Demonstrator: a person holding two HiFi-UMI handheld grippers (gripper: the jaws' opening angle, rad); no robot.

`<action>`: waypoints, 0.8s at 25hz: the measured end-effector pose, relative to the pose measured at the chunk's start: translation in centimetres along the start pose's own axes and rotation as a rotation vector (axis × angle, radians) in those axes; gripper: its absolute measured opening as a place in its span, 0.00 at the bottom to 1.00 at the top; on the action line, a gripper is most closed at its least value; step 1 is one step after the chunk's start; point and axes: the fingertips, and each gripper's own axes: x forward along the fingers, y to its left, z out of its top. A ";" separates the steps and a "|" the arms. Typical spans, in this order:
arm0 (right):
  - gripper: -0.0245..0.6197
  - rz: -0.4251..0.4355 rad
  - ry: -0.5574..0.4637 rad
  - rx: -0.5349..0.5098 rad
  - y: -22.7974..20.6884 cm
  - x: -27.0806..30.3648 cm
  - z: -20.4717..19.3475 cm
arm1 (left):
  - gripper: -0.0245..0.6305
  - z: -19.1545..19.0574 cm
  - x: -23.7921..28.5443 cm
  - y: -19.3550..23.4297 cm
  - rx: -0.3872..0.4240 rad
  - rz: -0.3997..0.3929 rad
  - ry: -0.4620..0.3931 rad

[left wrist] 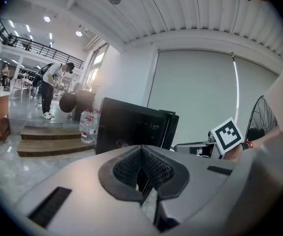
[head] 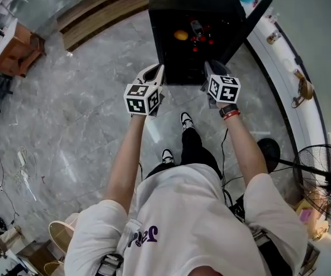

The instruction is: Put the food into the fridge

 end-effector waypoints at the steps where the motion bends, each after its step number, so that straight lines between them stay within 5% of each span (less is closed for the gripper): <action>1: 0.21 -0.002 -0.003 -0.006 0.1 -0.4 0.0 | 0.06 0.0 -0.3 0.0 0.004 0.003 -0.001; 20: 0.12 -0.031 -0.125 0.001 2.5 -8.6 2.1 | 0.06 1.6 -6.1 -1.0 0.057 0.049 -0.060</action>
